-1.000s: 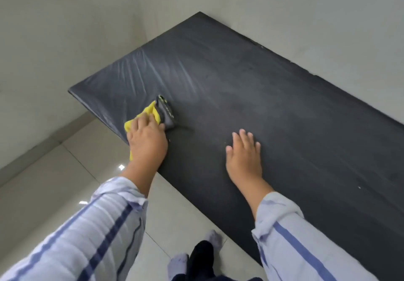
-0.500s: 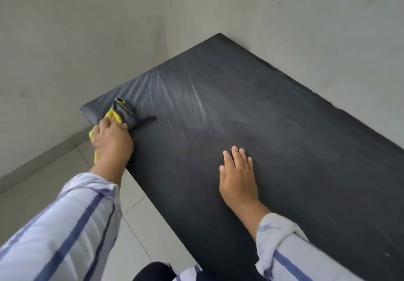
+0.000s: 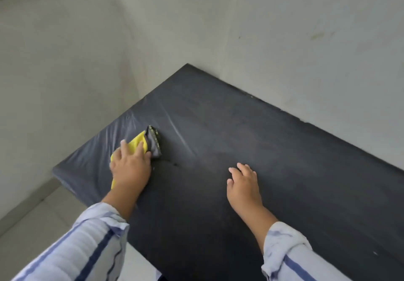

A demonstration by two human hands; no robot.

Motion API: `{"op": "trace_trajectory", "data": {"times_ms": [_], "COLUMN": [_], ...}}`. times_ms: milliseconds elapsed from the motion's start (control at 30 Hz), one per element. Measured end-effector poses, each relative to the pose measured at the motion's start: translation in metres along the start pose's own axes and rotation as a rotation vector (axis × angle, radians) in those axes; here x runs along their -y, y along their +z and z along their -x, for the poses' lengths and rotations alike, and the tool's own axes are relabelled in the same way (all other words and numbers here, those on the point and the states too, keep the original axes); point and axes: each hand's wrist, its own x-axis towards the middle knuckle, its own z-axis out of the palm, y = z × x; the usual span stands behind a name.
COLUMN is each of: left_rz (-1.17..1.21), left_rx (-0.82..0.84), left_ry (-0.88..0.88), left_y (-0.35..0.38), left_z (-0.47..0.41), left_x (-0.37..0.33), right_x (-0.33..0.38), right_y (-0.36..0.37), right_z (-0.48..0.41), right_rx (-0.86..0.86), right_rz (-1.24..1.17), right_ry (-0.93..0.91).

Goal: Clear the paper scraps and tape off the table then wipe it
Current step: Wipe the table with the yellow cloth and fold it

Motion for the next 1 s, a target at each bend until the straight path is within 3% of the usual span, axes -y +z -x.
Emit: {"op": "trace_trajectory", "data": {"times_ms": [133,267,400,533,633,800,900,1000], "left_rz": [-0.084,0.134,0.389,0.488,0.544,0.861,0.977,1.025], "left_rx": [0.112,0.233,0.260,0.323,0.377,0.526,0.785,1.016], "left_ry": [0.161,0.319,0.619,0.728,0.731,0.658,0.648,0.814], "left_y": [-0.016,-0.029,-0.046,-0.069,-0.098,-0.144,-0.171,-0.196], "left_z": [-0.017,0.001,0.024,0.034,0.044,0.042,0.040,0.040], "left_x": [-0.026,-0.089,-0.138,-0.170,-0.186,-0.204,-0.214,-0.226], "right_x": [0.025,0.054,0.068,0.067,0.064,0.054,0.053,0.054], "right_y": [-0.019,-0.045,-0.077,-0.112,-0.144,-0.202,-0.236,-0.264], "right_z": [-0.004,-0.006,0.000,0.007,0.016,0.031,0.042,0.054], "right_rx": [0.040,0.139,0.105,-0.095,-0.249,-0.355,-0.339,-0.243], "right_rz": [-0.196,-0.376,-0.885,-1.293,-1.354,-1.446,-1.442,-1.358], "right_ry": [0.146,0.226,0.382,0.382,0.349,0.175,0.052,-0.012]}}
